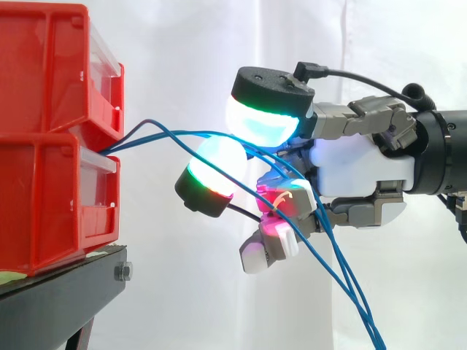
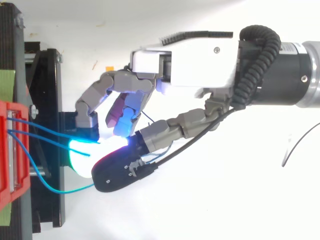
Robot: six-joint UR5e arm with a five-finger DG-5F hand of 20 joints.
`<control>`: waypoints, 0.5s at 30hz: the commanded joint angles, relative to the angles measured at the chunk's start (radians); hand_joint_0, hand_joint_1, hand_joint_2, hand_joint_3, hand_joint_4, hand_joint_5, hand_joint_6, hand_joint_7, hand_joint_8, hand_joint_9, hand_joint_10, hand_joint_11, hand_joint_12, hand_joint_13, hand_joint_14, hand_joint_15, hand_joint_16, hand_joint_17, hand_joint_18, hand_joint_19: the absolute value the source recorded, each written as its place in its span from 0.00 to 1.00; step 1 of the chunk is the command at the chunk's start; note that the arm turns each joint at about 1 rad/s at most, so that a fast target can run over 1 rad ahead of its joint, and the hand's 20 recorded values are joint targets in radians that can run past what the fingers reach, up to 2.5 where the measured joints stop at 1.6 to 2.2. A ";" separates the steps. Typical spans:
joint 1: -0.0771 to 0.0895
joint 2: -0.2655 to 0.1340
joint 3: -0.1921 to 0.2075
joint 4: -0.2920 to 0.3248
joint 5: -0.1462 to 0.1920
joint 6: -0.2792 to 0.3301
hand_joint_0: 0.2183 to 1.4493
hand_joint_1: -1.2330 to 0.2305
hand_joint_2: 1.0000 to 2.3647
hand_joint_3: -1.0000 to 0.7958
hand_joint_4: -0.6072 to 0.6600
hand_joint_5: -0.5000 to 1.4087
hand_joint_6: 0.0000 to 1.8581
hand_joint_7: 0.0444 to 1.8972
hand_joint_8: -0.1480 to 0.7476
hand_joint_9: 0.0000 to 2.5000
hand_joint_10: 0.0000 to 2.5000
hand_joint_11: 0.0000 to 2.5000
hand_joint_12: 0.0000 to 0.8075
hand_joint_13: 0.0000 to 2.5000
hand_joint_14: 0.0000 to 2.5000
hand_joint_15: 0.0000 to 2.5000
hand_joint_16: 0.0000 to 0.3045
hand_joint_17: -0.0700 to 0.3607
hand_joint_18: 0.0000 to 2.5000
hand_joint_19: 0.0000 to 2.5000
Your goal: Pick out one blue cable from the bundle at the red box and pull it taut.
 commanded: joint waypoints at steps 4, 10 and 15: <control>0.000 0.000 0.008 -0.003 0.000 0.004 0.39 0.34 0.01 0.41 0.54 0.16 0.51 0.40 0.50 0.46 0.01 0.45 0.38 0.44 0.01 0.23 0.09 0.30 0.31 0.13; -0.001 0.002 0.008 -0.002 0.000 0.004 0.46 0.28 0.00 0.31 0.47 0.16 0.52 0.40 0.50 0.47 0.01 0.46 0.39 0.44 0.01 0.22 0.09 0.31 0.31 0.12; -0.003 0.000 0.009 -0.002 -0.005 0.005 0.48 0.25 0.00 0.28 0.43 0.17 0.52 0.45 0.50 0.51 0.01 0.46 0.39 0.45 0.01 0.22 0.09 0.31 0.33 0.12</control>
